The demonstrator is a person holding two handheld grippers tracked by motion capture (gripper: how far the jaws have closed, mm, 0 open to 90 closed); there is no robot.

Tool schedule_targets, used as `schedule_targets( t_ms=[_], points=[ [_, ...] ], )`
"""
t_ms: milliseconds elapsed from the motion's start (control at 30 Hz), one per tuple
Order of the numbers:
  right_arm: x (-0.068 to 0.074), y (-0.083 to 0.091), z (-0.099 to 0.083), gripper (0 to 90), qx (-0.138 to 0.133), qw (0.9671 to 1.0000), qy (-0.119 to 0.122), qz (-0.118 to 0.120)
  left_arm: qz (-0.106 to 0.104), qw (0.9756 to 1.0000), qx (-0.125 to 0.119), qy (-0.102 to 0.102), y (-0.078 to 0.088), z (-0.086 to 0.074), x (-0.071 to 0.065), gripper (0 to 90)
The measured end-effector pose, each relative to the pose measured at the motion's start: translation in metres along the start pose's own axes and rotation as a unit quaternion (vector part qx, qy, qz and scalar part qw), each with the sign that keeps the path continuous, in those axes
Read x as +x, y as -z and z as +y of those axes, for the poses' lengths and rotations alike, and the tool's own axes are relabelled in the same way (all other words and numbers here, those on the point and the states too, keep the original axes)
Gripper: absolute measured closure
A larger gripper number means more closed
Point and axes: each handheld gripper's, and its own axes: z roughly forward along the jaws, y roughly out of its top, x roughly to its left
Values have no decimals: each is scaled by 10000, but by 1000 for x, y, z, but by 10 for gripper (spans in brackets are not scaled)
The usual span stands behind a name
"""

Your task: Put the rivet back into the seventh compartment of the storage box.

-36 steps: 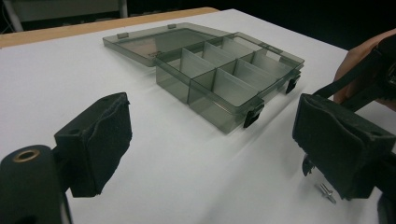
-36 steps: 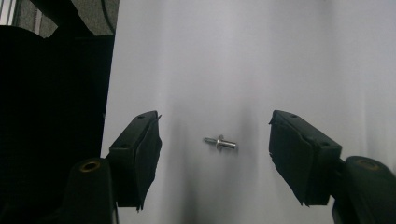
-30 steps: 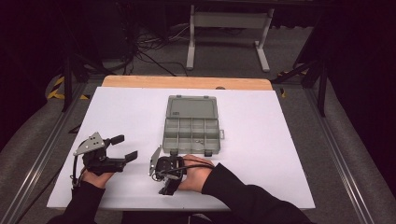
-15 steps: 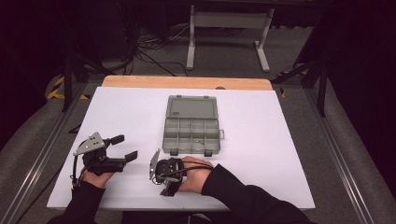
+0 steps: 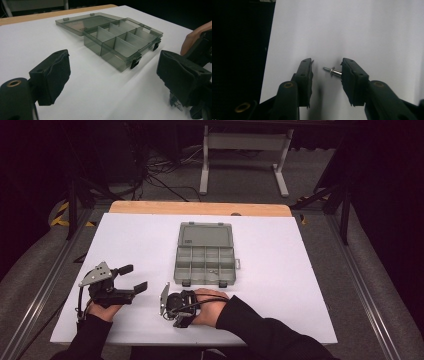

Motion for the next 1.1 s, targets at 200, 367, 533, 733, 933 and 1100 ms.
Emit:
schedule_targets(
  t_ms=[200,367,533,733,933,1100],
  points=[
    [1,0,0,683,-22,10000,-3,7,3,10000,9,6,0,0,0,124],
    [0,0,1,770,-9,10000,-31,56,3,10000,9,4,0,0,0,124],
    [-1,1,0,802,10,9999,-74,126,-3,10000,-5,-8,0,0,0,124],
    [0,0,0,808,-4,9999,-88,109,-4,10000,-9,-11,0,0,0,123],
    [-1,1,0,820,30,9999,-81,144,4,10000,3,1,0,0,0,123],
    [-1,0,0,820,0,9998,-120,154,1,10000,-5,-8,0,0,0,123]
  ],
)
